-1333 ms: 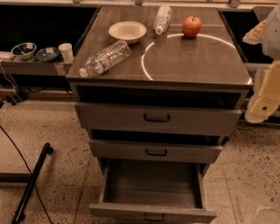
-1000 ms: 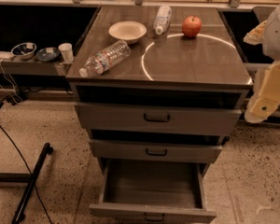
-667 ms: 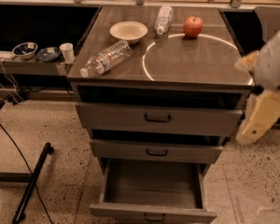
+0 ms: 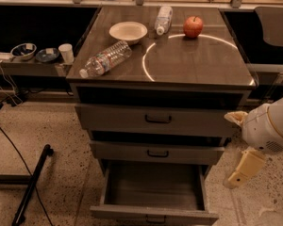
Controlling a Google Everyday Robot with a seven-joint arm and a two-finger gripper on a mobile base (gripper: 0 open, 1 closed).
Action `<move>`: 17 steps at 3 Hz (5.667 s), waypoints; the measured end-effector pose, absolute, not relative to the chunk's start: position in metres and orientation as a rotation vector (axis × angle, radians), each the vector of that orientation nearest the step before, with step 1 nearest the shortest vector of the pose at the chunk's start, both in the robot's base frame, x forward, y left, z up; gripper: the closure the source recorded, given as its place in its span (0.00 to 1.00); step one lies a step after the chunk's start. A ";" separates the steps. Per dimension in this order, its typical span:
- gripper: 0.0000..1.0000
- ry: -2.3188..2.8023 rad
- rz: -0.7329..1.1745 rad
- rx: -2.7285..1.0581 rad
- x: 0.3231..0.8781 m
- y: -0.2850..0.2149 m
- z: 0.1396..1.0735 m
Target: Close bottom drawer
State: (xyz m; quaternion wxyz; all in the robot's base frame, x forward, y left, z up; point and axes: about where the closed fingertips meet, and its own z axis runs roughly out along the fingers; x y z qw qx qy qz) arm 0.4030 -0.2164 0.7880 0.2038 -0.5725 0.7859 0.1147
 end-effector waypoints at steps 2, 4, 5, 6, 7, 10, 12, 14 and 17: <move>0.00 2.087 0.628 -1.537 0.400 -0.197 0.705; 0.00 1.835 0.763 -1.342 0.394 -0.217 0.579; 0.00 1.870 0.725 -1.376 0.399 -0.217 0.560; 0.00 1.867 0.605 -1.341 0.420 -0.226 0.529; 0.00 1.800 0.590 -1.402 0.418 -0.224 0.442; 0.00 1.738 0.734 -1.344 0.437 -0.221 0.337; 0.41 1.661 0.532 -1.599 0.390 -0.214 0.274; 0.87 1.668 0.478 -1.714 0.377 -0.208 0.230; 1.00 1.888 0.361 -1.613 0.398 -0.198 0.167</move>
Offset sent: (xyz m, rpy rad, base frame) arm 0.0002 0.0019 -0.2529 0.6468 -0.0866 0.0763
